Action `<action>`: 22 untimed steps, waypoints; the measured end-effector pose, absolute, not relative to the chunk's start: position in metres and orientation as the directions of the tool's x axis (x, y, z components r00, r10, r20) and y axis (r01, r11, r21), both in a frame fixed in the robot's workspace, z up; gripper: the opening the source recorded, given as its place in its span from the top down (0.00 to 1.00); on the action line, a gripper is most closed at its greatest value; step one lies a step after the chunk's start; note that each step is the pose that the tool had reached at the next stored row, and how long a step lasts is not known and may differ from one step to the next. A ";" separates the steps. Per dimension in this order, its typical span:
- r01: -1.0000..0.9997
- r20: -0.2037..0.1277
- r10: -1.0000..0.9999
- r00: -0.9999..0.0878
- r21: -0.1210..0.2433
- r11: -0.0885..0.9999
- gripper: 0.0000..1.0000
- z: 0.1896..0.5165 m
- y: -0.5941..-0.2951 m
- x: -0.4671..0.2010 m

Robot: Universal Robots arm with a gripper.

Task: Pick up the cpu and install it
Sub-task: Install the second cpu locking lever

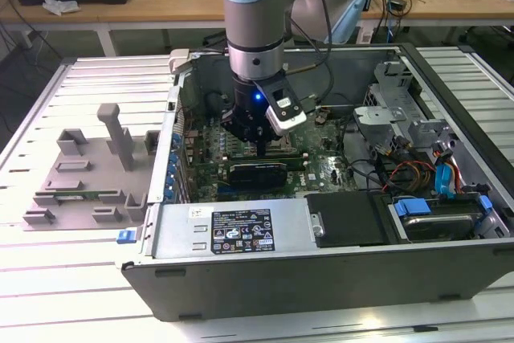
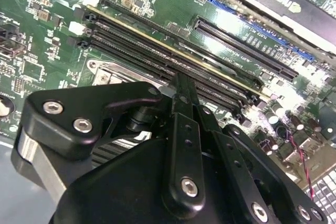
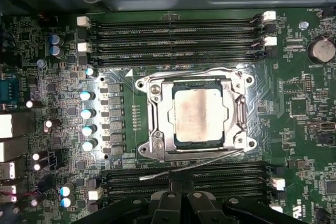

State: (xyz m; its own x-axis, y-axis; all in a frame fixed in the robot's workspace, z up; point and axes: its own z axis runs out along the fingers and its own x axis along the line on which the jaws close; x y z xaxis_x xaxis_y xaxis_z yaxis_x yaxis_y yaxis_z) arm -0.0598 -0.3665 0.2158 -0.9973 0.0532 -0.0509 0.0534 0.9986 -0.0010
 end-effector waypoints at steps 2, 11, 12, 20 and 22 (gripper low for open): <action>0.053 -0.051 0.053 -0.997 -0.001 0.999 0.89 0.213 -0.367 -0.060; 0.053 -0.059 0.053 -0.997 0.000 0.999 0.89 0.210 -0.366 -0.067; 0.053 -0.061 0.053 -0.997 -0.001 0.999 0.89 0.210 -0.366 -0.068; 0.054 -0.068 0.054 -0.996 0.000 0.999 0.89 0.215 -0.365 -0.072; 0.054 -0.068 0.054 -0.996 0.000 0.999 0.89 0.225 -0.365 -0.072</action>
State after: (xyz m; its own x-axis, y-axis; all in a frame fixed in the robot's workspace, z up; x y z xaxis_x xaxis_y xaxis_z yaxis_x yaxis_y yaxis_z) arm -0.0723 -0.3654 0.2247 -0.9963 0.0536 -0.0679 0.0537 0.9986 0.0001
